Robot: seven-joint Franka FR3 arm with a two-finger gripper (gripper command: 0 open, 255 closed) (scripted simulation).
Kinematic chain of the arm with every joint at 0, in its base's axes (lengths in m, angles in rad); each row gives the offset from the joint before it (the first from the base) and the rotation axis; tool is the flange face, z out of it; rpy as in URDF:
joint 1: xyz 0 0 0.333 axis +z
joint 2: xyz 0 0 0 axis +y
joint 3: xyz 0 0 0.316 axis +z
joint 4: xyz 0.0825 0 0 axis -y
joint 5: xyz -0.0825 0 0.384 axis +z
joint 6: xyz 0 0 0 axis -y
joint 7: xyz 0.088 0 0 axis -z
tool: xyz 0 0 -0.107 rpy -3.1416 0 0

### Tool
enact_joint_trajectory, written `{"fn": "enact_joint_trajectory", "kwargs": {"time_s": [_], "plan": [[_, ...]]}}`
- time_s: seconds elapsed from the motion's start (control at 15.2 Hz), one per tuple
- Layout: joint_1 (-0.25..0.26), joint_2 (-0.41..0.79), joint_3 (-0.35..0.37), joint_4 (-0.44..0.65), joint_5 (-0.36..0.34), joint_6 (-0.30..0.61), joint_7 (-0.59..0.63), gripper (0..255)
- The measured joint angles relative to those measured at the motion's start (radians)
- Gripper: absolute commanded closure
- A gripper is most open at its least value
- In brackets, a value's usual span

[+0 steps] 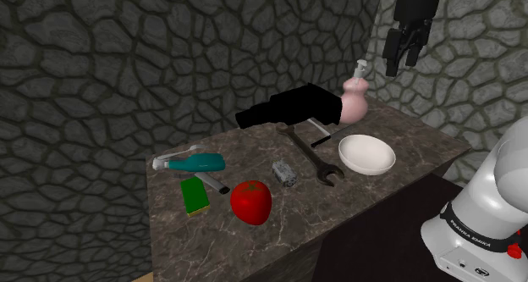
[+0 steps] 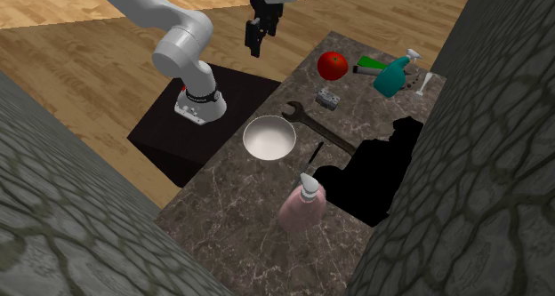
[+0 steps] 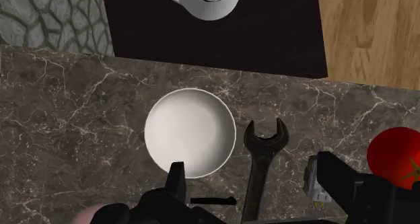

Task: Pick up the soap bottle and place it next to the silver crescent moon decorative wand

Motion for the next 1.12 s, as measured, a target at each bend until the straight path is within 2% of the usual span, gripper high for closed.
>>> {"fn": "enact_joint_trajectory", "kwargs": {"time_s": [0.33,0.79,1.12], "plan": [[-0.015,0.059,-0.049,0.003,-0.037,0.067,-0.051,0],[-0.045,0.244,-0.165,0.081,-0.097,0.208,-0.175,0],[-0.056,0.396,-0.239,0.166,-0.102,0.298,-0.261,0]]}}
